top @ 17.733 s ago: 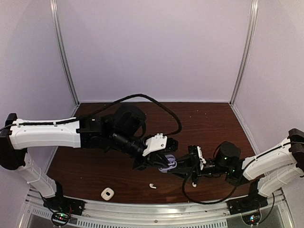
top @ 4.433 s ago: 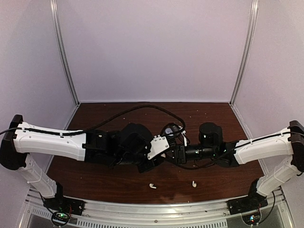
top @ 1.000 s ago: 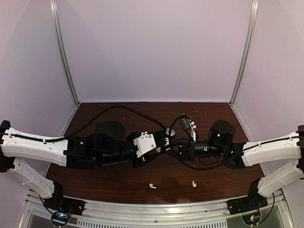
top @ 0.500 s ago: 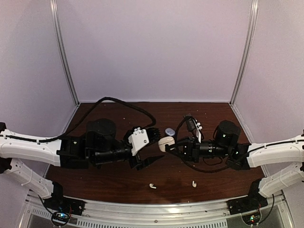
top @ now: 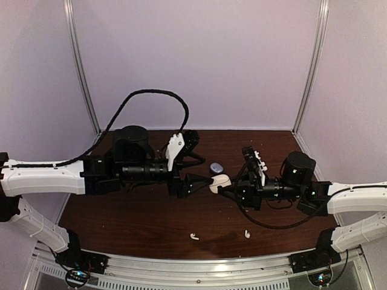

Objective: Insert the wireless bluetooth earbuds into the charging case
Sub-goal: Pass from the left arm to the right, then open the charging case.

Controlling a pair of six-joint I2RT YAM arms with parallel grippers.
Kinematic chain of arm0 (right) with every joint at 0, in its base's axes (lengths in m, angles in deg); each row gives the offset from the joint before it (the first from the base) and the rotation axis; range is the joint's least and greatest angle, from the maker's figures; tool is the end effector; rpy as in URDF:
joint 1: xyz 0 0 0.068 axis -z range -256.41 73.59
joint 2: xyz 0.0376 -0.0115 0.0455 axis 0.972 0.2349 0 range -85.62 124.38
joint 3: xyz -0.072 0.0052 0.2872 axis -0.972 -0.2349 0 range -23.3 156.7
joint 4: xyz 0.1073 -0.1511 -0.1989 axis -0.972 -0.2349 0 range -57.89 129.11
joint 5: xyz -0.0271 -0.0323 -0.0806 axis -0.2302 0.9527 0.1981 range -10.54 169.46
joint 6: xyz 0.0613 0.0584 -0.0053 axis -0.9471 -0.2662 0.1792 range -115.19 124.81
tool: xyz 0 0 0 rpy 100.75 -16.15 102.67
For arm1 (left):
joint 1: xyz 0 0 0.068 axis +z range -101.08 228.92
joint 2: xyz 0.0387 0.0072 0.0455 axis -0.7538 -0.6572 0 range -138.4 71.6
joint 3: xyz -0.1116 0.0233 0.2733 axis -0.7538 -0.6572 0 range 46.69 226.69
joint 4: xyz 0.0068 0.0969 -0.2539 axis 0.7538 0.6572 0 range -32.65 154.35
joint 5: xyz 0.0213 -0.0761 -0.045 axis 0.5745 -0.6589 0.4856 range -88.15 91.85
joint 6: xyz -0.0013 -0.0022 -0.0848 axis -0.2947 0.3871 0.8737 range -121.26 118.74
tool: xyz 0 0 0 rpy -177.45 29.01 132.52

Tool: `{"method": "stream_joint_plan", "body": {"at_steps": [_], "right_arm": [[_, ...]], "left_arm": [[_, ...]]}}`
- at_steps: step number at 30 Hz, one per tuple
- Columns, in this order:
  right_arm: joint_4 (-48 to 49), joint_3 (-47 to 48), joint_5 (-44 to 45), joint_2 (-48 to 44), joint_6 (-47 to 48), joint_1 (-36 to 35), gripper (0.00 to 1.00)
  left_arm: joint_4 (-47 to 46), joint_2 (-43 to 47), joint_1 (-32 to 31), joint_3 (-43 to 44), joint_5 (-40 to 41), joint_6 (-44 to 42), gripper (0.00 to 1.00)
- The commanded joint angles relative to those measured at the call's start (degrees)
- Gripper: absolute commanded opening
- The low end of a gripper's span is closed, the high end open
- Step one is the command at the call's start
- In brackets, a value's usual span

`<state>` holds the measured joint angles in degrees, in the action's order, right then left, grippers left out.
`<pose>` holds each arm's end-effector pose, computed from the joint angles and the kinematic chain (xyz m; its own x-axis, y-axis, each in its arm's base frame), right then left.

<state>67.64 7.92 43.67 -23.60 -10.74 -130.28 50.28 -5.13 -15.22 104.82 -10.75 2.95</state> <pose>0.1240 0.2437 0.2830 -0.2904 -0.0291 -0.9565 -0.9569 0.0146 0.2901 0.1421 -0.3306 0.3397 -0.1582 0.1623 -0.9740 0.9624 0.2459 -0.1154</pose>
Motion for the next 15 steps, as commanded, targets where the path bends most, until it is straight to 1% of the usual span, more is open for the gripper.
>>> {"method": "stream_joint_plan", "body": {"at_steps": [1, 6, 10, 15], "right_arm": [[-1.5, 0.3, 1.5, -1.0, 2.9, -0.5, 0.06], [-1.4, 0.5, 2.2, -0.9, 3.0, -0.6, 0.05], [-0.3, 0.0, 1.8, -1.4, 3.2, -0.9, 0.04], [-0.6, -0.6, 0.9, -1.8, 4.9, -1.4, 0.03]], "left_arm": [[-0.9, -2.0, 0.2, 2.6, -5.1, 2.7, 0.72], [-0.8, -3.3, 0.2, 2.3, -6.1, 2.6, 0.71], [-0.2, -4.9, 0.4, 2.4, -4.2, 3.9, 0.71], [-2.2, -4.1, 2.6, 1.5, -4.1, 6.7, 0.65]]}}
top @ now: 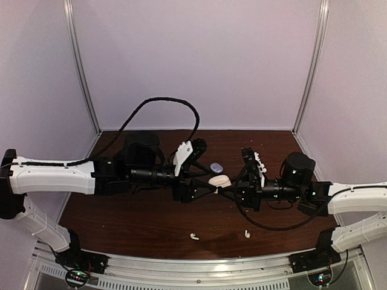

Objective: Insert the wireless bluetooth earbuds into the charging case
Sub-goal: Open the charging case.

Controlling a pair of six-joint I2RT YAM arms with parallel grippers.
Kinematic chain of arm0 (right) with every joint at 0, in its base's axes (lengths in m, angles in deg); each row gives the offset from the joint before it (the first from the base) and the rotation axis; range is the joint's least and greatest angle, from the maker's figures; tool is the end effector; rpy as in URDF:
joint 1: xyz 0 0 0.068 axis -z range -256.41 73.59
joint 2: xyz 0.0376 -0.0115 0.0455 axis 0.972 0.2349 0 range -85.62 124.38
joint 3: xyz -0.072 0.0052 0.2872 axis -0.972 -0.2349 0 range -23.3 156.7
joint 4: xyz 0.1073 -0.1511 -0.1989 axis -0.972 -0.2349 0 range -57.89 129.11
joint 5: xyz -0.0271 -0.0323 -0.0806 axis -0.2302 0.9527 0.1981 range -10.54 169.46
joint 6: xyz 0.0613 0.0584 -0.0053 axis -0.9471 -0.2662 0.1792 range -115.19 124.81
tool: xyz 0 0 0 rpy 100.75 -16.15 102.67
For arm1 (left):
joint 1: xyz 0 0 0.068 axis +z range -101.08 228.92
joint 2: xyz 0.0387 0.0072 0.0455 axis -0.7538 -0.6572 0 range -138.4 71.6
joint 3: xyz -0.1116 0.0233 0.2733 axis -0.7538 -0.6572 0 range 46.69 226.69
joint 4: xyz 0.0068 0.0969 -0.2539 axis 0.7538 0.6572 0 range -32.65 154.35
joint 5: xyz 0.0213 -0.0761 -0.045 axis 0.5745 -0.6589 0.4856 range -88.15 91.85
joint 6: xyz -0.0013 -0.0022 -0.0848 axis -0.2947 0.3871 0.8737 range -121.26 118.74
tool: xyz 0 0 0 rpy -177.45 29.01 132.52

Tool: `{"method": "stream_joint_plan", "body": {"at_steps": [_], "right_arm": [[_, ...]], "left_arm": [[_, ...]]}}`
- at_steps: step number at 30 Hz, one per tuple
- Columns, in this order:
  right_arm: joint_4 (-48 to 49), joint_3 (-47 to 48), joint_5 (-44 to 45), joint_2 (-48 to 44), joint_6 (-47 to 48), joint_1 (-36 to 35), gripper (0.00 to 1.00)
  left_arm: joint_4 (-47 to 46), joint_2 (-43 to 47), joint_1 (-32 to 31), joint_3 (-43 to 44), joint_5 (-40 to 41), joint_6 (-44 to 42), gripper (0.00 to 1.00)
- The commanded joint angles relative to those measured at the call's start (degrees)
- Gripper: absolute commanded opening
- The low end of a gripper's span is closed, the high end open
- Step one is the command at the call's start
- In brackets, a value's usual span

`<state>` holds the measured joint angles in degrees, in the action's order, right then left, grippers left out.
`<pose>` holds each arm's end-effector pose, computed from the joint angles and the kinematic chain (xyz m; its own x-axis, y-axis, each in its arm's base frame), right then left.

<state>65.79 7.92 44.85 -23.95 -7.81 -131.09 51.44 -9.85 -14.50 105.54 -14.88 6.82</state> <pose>0.1213 0.2444 0.2801 -0.2553 -0.0494 -0.9656 -0.9668 0.0247 0.2544 0.1490 -0.3458 0.3135 -0.2649 0.2287 -0.9367 0.9520 0.2162 -0.2165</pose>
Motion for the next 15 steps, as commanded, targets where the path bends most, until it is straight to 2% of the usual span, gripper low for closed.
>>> {"method": "stream_joint_plan", "body": {"at_steps": [1, 8, 15], "right_arm": [[1.2, -0.8, -0.3, -1.6, 2.3, -0.7, 0.03], [-0.3, -0.6, -0.8, -1.4, 4.3, -1.9, 0.00], [-0.8, 0.0, -0.6, -1.4, 5.2, -2.9, 0.00]], "left_arm": [[-3.8, 0.9, 2.4, 0.5, -0.2, 3.3, 0.64], [-6.5, 2.6, 5.2, -1.4, -2.4, 6.6, 0.60], [-5.5, 2.5, 5.8, -0.8, -0.8, 6.7, 0.58]]}}
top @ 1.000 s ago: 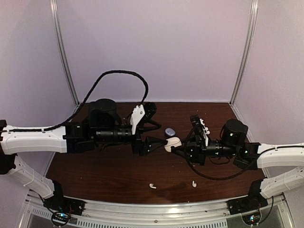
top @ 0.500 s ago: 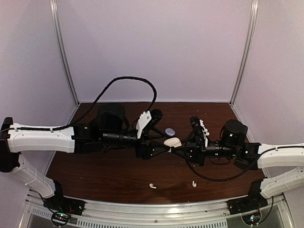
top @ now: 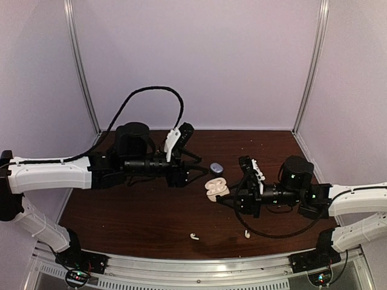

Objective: Insert the wireless bluetooth earbuds into the charging case
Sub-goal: Open the charging case, then adjust the left earbud at the center of the board.

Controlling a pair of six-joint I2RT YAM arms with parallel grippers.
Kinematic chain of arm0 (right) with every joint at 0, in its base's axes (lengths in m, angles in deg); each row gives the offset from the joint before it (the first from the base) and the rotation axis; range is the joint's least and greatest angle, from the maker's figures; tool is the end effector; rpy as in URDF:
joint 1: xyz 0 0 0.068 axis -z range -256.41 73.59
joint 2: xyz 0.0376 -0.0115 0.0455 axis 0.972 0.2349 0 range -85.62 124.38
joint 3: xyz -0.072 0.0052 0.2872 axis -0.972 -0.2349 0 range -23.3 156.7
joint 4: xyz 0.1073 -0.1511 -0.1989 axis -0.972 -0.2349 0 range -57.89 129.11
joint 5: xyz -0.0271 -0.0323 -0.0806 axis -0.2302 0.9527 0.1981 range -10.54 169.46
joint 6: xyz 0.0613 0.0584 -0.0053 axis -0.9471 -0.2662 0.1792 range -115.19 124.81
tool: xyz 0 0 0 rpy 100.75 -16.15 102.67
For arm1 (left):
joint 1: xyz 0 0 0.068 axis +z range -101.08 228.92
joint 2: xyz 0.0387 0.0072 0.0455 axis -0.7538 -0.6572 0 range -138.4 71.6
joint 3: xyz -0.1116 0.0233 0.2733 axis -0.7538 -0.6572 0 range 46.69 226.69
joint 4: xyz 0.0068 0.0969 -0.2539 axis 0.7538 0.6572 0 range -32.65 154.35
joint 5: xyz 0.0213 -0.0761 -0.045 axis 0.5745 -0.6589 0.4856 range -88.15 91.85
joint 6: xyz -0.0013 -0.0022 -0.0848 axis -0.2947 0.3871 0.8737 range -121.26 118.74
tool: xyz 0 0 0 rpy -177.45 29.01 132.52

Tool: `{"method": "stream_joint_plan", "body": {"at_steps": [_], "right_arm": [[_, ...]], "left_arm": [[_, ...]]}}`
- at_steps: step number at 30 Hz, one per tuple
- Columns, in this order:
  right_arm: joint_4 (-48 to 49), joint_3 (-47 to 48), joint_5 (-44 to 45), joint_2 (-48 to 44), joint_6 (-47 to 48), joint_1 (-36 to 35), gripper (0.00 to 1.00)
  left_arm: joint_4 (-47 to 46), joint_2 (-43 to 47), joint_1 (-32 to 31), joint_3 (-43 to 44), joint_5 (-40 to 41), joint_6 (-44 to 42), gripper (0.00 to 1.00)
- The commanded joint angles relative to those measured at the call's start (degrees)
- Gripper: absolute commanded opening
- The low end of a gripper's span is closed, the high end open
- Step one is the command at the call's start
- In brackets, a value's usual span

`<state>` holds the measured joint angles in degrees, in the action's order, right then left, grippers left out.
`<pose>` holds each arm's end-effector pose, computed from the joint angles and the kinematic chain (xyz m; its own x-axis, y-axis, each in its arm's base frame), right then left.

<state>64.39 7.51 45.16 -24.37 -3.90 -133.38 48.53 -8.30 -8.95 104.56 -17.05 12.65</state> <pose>0.1107 0.2473 0.2759 -0.1996 -0.0775 -0.9768 -0.9796 -0.0087 0.2009 0.1763 -0.3263 0.3236 -0.3509 0.1311 -0.9272 0.9113 0.2757 -0.3059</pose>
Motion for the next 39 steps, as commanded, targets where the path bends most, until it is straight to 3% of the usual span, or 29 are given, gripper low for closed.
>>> {"method": "stream_joint_plan", "body": {"at_steps": [1, 8, 12, 16, 20, 22, 26, 39], "right_arm": [[0.5, 0.3, -0.5, -1.1, 1.3, -0.6, 0.00], [2.2, -1.1, 2.8, -3.6, -2.0, 1.2, 0.00], [3.2, -1.9, 2.5, -6.0, -5.7, 6.2, 0.00], [2.9, -2.0, 2.1, -8.5, -10.9, 13.2, 0.00], [1.6, -2.0, 1.8, -10.3, -13.8, 19.7, 0.00], [0.7, -2.0, 1.6, -11.0, -15.0, 22.3, 0.00], [-0.3, -2.3, 1.7, -12.3, -16.6, 26.7, 0.00], [-1.5, -3.2, 1.6, -16.2, -18.5, 32.9, 0.00]], "left_arm": [[-2.8, 1.1, 0.3, 0.0, 1.6, 0.7, 0.58], [-6.6, 5.5, 1.9, -4.2, 4.5, 0.2, 0.73], [-6.1, 4.9, 3.4, -5.9, 6.3, -0.7, 0.74], [-9.1, 1.4, 3.3, -8.8, 0.6, -5.1, 0.73], [-12.3, -5.2, -2.8, -9.8, 0.8, -14.9, 0.69], [-11.3, -9.8, -6.9, -7.3, 3.0, -19.8, 0.68], [-11.8, -19.4, -11.0, -1.3, 2.9, -21.3, 0.65], [-13.0, -43.2, -16.1, 18.2, 2.9, -15.8, 0.65]]}}
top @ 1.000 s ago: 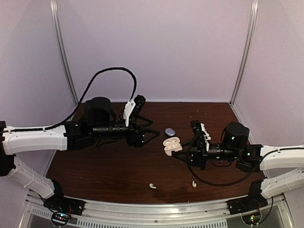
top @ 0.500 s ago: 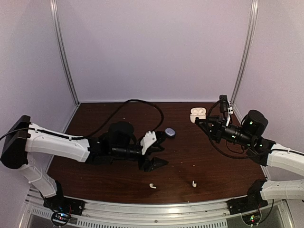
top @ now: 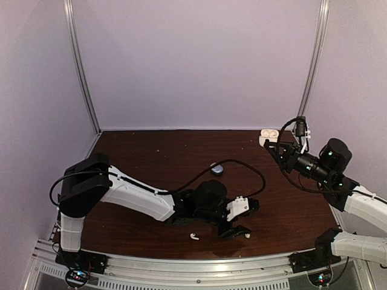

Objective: Insert the wireless bluetooth earbuds into the charging case
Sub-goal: Adjust the left earbud at the center of the board.

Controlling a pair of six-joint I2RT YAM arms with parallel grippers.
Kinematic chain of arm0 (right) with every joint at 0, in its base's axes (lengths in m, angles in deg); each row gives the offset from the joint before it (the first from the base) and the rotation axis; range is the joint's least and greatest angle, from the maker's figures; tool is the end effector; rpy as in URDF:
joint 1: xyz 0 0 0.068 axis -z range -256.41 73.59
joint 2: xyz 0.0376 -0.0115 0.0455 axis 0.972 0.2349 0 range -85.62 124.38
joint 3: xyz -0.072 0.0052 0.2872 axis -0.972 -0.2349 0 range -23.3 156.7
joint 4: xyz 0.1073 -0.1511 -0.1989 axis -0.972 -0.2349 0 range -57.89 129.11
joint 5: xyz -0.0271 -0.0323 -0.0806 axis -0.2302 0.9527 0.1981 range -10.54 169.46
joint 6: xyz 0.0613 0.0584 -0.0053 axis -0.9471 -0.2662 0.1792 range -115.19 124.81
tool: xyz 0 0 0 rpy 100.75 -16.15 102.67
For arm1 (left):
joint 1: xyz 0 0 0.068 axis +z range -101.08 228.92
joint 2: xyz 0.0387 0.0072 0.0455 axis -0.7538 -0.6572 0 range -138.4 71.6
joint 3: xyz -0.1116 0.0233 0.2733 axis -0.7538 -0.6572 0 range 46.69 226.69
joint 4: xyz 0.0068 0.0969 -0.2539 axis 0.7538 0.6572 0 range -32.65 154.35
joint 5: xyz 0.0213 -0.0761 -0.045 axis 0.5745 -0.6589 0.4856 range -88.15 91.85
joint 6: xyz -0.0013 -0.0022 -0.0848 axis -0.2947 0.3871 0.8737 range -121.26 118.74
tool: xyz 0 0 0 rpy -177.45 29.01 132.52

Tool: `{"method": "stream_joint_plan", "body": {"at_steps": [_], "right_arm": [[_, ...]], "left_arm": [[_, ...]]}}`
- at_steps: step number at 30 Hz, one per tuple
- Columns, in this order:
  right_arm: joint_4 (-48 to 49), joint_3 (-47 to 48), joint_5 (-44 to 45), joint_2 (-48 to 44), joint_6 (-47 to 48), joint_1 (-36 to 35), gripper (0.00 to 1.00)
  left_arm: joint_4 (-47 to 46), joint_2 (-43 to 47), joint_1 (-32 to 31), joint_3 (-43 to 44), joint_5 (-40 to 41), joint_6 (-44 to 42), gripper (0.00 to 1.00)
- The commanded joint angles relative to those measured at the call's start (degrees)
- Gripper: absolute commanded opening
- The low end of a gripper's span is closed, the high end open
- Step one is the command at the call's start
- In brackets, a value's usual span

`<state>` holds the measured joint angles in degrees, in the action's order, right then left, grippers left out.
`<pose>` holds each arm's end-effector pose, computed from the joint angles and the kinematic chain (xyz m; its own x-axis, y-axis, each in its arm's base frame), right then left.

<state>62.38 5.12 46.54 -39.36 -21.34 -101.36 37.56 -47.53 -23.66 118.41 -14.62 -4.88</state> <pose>0.1815 0.1291 0.3132 -0.2951 0.2707 -0.9163 -0.7961 0.4607 0.3925 0.1314 -0.4897 0.1497 -0.0760 0.4445 -0.8926 0.9970 0.0194 -0.0752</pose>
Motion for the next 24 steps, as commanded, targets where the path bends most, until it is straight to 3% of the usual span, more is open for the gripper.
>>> {"method": "stream_joint_plan", "body": {"at_steps": [1, 11, 24], "right_arm": [[0.6, -0.9, 0.1, -1.2, -1.1, 0.9, 0.00], [1.2, -1.4, -0.4, -1.3, -1.7, 1.3, 0.00], [0.9, -1.8, -0.6, -1.9, -1.8, 1.5, 0.00]], "left_arm": [[-1.5, -5.4, -1.7, 5.8, 0.7, 1.9, 0.65], [5.0, -14.7, -4.5, 17.4, 6.2, 3.4, 0.61], [11.9, -12.6, -4.2, 12.8, 21.4, 5.1, 0.60]]}}
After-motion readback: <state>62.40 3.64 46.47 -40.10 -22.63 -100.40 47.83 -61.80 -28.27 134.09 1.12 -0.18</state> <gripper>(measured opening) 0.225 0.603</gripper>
